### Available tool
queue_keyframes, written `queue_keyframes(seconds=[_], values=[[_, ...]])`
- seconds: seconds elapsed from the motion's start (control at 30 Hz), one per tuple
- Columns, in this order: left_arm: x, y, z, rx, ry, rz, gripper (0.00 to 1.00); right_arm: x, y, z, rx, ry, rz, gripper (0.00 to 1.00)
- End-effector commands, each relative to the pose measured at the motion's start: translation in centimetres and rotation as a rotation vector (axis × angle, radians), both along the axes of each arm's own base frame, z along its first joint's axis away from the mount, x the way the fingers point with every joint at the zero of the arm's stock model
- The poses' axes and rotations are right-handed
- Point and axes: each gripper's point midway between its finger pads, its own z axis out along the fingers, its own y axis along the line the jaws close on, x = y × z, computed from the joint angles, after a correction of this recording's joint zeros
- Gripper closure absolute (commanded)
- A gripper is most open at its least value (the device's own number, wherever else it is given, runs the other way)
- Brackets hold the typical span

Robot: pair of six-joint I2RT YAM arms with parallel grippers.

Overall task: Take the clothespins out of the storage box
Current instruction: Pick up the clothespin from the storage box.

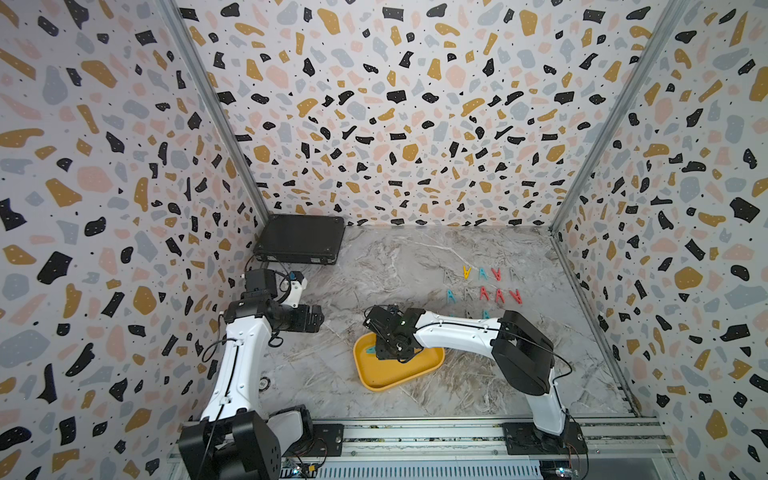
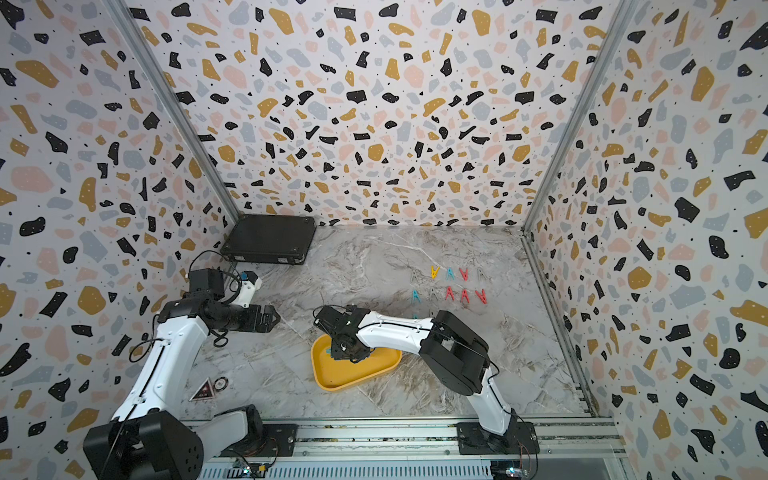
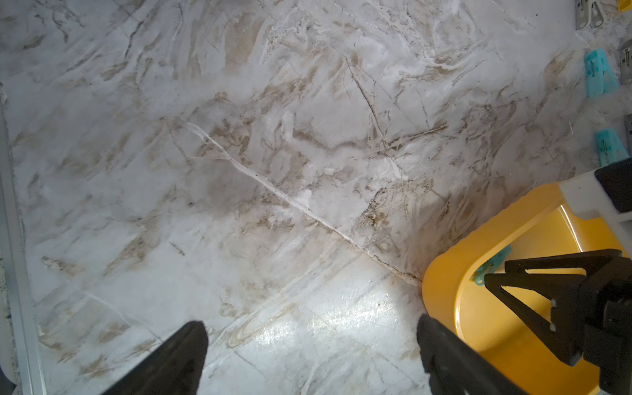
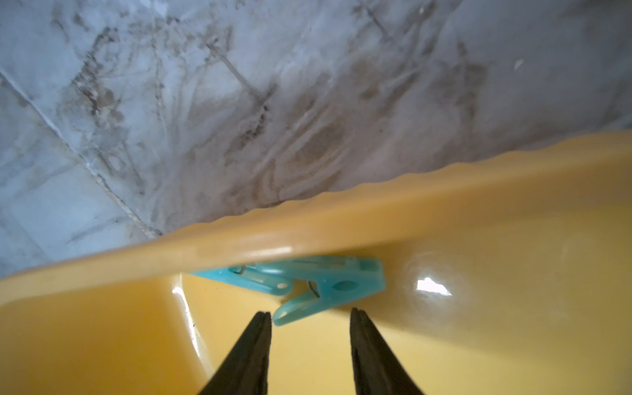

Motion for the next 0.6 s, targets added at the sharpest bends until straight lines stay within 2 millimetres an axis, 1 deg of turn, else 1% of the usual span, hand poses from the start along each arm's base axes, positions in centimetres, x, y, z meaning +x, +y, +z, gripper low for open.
queue_keyframes(seconds=[0.0,0.2,0.4,0.57], values=[[-0.1,-0.2,0.3,-0.013,-0.021,-0.005,0.0,0.0,-0.2,-0.1,-0.028,0.019,-0.028,0.57],[-0.1,-0.3,0.5,-0.013,-0.028,-0.008,0.0,0.1,-0.8,-0.6,-0.05,0.024,-0.05,0.58],[-0.2,-0.3,0.5,-0.014,-0.029,-0.008,0.0,0.2,-1.5,-0.4,-0.06,0.01,-0.069,0.62],[-0.2,-0.3,0.5,-0.013,-0.032,-0.009,0.0,0.4,-2.0,-0.6,-0.075,0.002,-0.073,0.65]])
